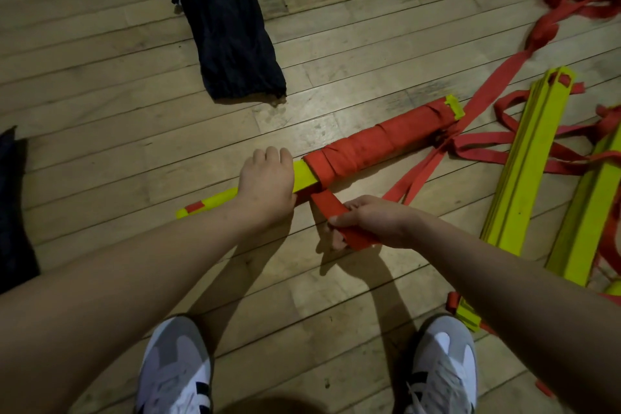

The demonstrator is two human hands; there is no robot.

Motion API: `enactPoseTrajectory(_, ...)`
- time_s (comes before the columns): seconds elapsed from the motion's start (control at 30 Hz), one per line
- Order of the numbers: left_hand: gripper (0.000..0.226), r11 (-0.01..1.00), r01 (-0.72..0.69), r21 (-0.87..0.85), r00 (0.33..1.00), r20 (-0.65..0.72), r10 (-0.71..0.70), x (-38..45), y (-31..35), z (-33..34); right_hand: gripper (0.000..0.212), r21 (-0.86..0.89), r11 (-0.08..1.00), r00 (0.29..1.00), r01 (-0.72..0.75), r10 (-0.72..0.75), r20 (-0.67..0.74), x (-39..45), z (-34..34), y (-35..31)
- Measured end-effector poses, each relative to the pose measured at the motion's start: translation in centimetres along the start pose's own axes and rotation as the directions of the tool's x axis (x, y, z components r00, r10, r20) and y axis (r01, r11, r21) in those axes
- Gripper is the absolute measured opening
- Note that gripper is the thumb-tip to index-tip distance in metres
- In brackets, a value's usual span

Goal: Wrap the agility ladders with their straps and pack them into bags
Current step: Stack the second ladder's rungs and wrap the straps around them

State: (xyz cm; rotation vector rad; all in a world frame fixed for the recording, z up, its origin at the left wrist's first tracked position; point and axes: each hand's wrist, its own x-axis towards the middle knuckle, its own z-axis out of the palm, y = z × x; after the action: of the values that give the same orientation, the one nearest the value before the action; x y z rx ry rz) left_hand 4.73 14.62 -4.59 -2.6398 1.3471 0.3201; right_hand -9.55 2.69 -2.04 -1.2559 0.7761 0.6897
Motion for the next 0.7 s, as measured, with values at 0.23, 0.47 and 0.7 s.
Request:
enactPoseTrajectory(0.23,0.081,0.948,-0.047,0.314,0.995,-0.065,0.071,1.1,-0.5,0.5,0.015,0.170,0.985,0.997,0.024,-0.037,0.075,0.1,0.0,-0.5)
enactPoseTrajectory(0.47,0.067,0.886,-0.313,0.342,0.895,-0.207,0.396,-1.5,-0.7,1.9,0.008,0.273,0.962,0.991,0.020,-0.054,0.120,0.0,0.3,-0.4)
enactPoseTrajectory(0.7,0.059,0.938,-0.336,0.087,0.932,-0.115,0.344,-4.7,-0.2,3.0,0.011,0.195,0.981,1.000,-0.015,0.019,-0.020,0.3,0.5,0.7)
